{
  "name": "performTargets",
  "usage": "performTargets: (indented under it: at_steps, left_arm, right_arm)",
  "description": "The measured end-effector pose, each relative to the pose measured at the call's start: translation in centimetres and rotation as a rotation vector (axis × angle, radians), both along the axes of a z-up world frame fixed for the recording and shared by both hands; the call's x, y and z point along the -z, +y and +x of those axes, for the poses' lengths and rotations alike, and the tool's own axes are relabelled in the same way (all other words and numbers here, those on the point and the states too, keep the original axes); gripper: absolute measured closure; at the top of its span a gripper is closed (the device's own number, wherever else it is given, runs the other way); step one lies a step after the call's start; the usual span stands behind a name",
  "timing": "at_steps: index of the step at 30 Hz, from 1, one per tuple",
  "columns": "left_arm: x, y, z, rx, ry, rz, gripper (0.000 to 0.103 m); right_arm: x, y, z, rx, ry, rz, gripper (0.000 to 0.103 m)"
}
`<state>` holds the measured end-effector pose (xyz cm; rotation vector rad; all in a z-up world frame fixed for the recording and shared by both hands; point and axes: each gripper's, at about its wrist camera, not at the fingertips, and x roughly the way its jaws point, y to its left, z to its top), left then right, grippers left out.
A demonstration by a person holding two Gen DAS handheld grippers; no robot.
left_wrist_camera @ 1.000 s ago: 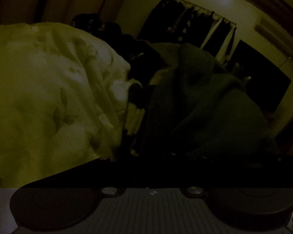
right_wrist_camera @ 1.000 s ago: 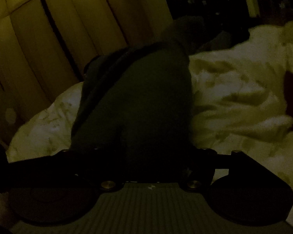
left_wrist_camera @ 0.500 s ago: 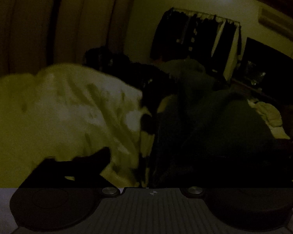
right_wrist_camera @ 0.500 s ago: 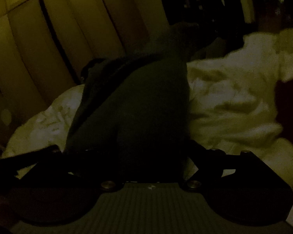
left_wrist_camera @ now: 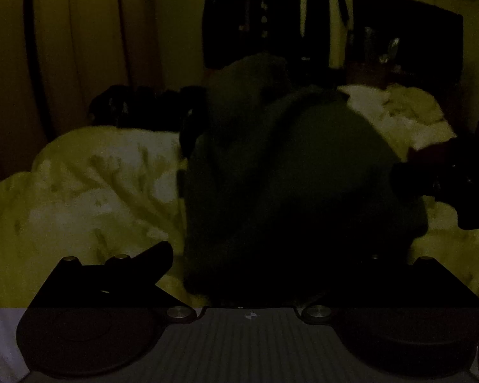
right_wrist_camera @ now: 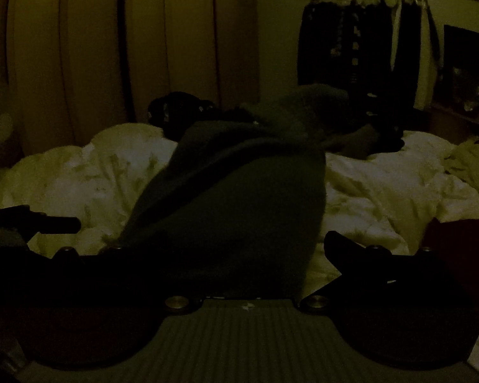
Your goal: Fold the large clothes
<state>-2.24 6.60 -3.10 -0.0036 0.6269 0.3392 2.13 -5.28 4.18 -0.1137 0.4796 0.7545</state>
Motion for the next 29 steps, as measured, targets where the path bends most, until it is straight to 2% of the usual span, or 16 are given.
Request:
performTargets:
  at_steps: [6,14,20,26,29]
  left_arm:
    - [1.0,0.1,0.5,-0.052,0.048,0.005,0.0]
    - [1.3,-0.3,0.7,-0.071,0.088,0.028,0.0]
    - [1.4,-0.3,0.5,-0.087,0.077,0.028,0.0]
    - [1.1,0.2,-0.1,-0.093,0.026,-0.018,0.0]
    - [1.1,0.3,0.1,-0.105,0.045,-0.017,0.0]
  right_arm:
    - [0.7,0.8,0.5,0.048,0.003,-0.093,0.001]
    - [1.2,1.6,0.3,0.015,0.015,-0.108,0.001]
    - [1.2,2.0,-0.3,0.016,-0.022,-0.132,0.001]
    - [1.4,2.3,-0.4,0.013,-0.031,-0.151,0.001]
    - [1.4,2.4,-0.6,0.017,-0.043,-0.155,0.001]
